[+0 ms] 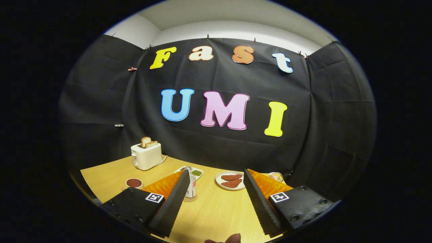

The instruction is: Take the bottle from table, then pour the juice into the cup, finally place the bottle on the coaster

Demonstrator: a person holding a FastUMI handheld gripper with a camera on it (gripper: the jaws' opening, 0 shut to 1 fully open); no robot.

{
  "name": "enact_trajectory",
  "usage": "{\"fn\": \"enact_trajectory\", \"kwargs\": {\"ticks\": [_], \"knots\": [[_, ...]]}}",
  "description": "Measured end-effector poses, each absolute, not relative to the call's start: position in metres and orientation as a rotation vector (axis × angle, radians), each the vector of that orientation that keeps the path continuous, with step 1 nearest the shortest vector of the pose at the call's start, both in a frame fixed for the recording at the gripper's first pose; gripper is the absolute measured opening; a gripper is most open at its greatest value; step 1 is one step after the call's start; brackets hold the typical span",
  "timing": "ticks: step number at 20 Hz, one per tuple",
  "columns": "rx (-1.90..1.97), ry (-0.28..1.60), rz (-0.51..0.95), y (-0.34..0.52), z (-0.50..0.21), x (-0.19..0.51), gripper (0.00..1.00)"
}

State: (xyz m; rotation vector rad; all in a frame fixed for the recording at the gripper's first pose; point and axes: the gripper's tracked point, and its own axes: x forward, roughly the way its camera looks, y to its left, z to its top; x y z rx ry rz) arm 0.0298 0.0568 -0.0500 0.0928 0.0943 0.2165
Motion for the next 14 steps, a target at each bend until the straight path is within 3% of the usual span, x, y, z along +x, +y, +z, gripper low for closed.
{"fn": "enact_trajectory", "kwargs": {"ticks": [14], "knots": [[0.118,0.096,0.256,0.016,-0.05,0.001,0.97]]}}
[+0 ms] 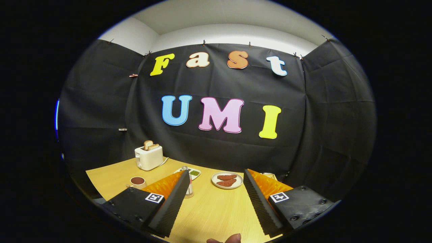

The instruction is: Take the bottle from table, then pour the juice into the cup, finally place the bottle on the coaster

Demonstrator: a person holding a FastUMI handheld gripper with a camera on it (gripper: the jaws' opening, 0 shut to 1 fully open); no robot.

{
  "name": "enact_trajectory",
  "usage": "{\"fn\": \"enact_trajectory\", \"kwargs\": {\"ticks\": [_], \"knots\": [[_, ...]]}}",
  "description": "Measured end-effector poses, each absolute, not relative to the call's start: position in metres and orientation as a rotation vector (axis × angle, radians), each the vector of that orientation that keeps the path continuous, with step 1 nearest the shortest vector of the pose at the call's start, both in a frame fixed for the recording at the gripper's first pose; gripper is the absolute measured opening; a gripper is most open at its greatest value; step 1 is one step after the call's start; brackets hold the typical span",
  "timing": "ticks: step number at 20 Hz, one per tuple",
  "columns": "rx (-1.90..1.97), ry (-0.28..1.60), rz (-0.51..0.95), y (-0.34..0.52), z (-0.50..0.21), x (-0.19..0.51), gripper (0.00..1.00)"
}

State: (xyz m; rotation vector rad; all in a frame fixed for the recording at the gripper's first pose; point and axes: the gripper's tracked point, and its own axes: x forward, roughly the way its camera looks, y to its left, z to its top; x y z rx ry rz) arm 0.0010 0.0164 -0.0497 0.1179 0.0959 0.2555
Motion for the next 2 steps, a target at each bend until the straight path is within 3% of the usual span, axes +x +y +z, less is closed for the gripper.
{"fn": "enact_trajectory", "kwargs": {"ticks": [2], "knots": [[0.108,0.09,0.256,0.0126,-0.0473,0.001,0.98]]}}
